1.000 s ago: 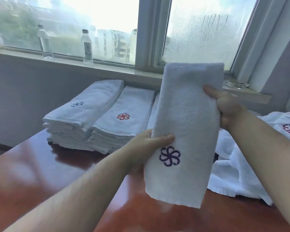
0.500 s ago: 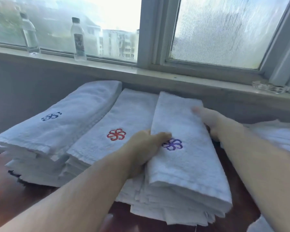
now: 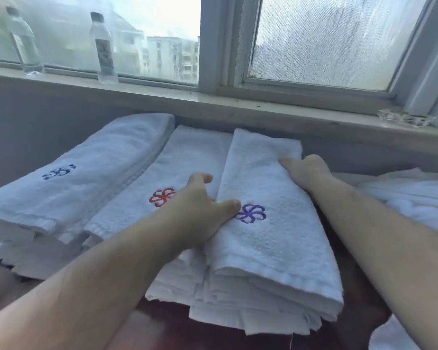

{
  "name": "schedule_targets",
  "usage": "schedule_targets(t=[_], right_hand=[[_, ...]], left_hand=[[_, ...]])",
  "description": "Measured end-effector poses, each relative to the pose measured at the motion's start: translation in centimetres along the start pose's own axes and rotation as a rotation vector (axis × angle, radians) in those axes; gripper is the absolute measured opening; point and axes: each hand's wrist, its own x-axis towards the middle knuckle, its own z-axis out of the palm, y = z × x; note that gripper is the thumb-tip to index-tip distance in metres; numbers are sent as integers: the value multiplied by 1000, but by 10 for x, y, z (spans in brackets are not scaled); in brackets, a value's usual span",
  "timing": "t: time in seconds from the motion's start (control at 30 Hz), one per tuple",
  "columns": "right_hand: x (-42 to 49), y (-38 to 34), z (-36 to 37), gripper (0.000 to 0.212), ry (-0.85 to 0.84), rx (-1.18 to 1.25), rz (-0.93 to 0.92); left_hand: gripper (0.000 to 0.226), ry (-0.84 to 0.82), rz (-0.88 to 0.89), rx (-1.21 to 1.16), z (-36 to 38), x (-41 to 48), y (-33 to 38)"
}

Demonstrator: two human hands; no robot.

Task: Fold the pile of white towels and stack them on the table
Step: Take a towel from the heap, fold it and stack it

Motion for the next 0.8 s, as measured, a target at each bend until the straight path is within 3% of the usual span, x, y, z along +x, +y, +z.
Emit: schedule_targets(t=[0.1,0.13,0.2,0.33,0.4,0.6,0.8], right_hand=[[-15,-1,1,61,273,-244,-244],[-21,-3,0,56,298,-257,-354],[-26,-10,-2,55,195,-303,-454],[-29,-16,2,64,-173,-398,-346],[-27,-14,8,66,-260,-402,-299],[-10,-7,24,71,-288,-373,-243],[-31,-1,15,66,-248,-296,-242]], left_hand=[[95,51,243,272,1,-13,1],[104,15,302,353,4,-17,2],[120,-64,330,489,12,-18,0],[121,-125,279,572,20,-18,-7],[121,-121,279,599,22,-16,-12],[122,-60,305,678,30,-8,-26],[121,-100,257,719,26,-13,-20]])
